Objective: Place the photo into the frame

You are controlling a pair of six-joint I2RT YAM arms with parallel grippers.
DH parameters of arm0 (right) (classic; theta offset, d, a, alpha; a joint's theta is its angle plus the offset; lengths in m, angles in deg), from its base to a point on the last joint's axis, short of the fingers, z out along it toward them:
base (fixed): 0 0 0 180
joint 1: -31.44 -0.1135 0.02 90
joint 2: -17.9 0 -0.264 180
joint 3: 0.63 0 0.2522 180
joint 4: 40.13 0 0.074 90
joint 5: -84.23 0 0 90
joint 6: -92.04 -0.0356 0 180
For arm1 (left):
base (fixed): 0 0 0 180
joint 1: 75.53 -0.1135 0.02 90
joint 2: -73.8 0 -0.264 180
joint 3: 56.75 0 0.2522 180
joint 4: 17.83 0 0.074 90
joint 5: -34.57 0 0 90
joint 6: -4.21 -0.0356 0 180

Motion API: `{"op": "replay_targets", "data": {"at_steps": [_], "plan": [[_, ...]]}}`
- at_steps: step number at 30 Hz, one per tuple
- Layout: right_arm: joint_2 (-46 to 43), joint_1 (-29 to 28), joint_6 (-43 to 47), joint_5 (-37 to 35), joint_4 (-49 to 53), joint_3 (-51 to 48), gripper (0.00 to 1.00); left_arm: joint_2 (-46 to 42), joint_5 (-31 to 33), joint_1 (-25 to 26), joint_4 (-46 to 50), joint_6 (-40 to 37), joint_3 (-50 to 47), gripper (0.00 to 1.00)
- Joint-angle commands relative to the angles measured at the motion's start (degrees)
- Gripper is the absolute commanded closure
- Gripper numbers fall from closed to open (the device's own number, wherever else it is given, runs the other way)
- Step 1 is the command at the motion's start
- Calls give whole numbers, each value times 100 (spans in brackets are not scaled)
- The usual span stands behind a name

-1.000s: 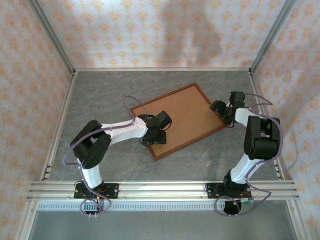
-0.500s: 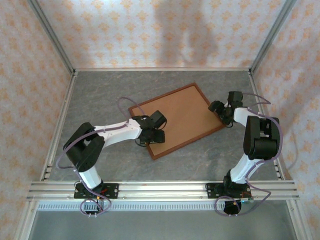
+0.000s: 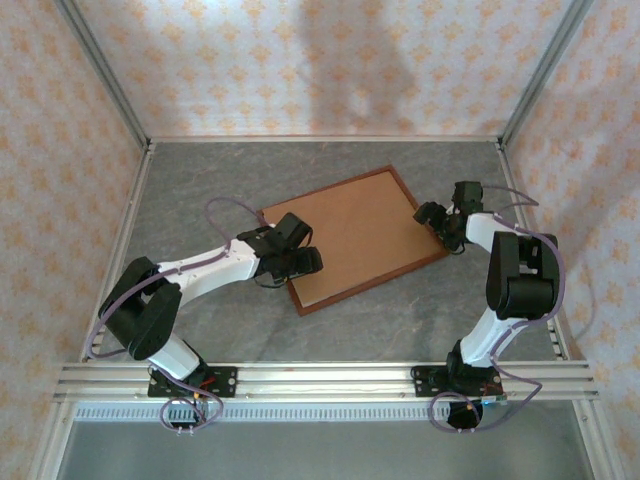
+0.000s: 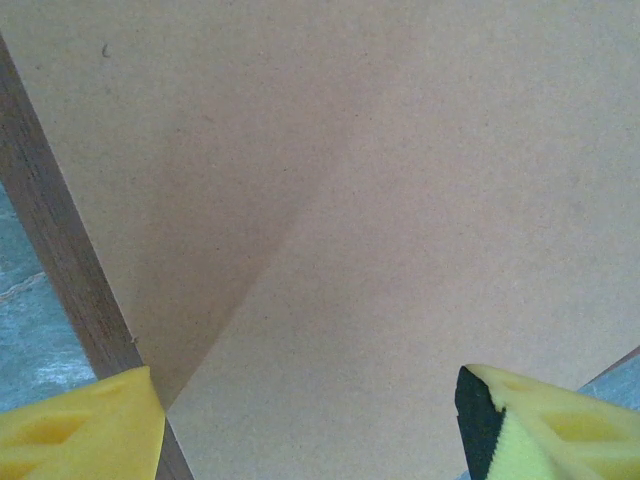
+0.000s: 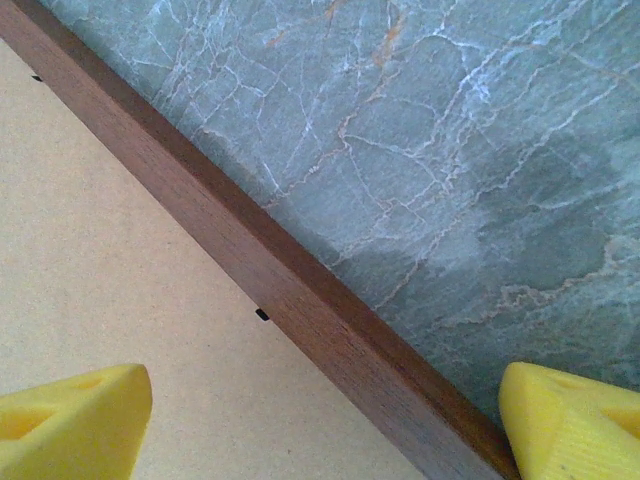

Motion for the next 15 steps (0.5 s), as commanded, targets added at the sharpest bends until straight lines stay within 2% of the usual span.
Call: {"op": "replay_targets", "data": {"at_steps": [1, 15], "plan": [[102, -408, -184, 945, 1191, -113, 10, -53, -727, 120, -1730, 83, 92, 28], [-87, -411, 37, 583, 1562, 126, 7, 43, -951, 41, -2142, 245, -184, 28]]}}
